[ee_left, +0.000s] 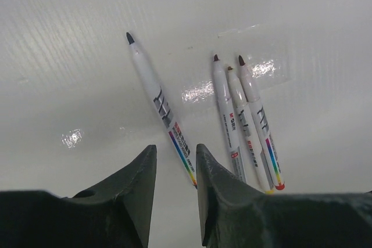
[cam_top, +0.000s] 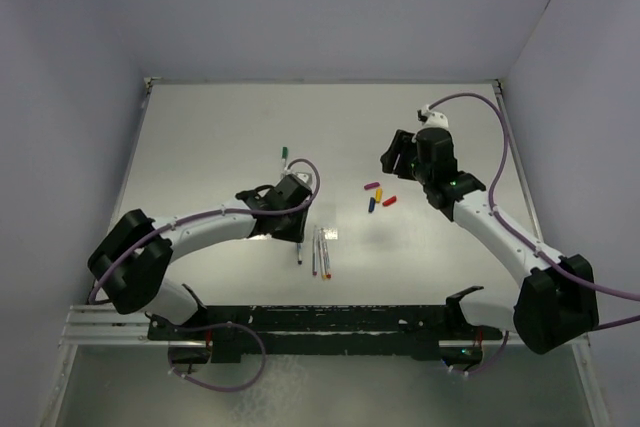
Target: Insert the pens into the pen caps
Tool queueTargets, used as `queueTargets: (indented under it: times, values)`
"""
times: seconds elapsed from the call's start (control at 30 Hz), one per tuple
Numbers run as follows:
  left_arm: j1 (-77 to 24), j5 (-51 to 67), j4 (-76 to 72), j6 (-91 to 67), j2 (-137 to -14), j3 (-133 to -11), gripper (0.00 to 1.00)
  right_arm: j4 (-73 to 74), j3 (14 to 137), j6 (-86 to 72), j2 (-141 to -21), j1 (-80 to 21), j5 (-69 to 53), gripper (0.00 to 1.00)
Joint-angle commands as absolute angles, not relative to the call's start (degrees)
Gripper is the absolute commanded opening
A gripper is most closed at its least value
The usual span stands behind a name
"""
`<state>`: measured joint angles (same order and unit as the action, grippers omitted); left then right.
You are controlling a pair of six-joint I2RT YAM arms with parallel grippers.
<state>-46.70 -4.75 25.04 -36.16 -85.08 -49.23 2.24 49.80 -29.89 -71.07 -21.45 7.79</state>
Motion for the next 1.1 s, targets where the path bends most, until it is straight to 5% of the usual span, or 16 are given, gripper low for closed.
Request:
queueTargets:
  times: [0.0,1.07]
  values:
    - [-47.0,-7.2,26.7,-38.9,-86.8,-52.0,0.40,-1.0,49.4,-30.5,-69.4,-21.4,6.5,0.60]
    - [-47.2,-10.1,33.6,-38.7,-93.5,-54.1,0.41,-3.1,49.8,-30.4,-70.8,-21.4,3.2,0.53]
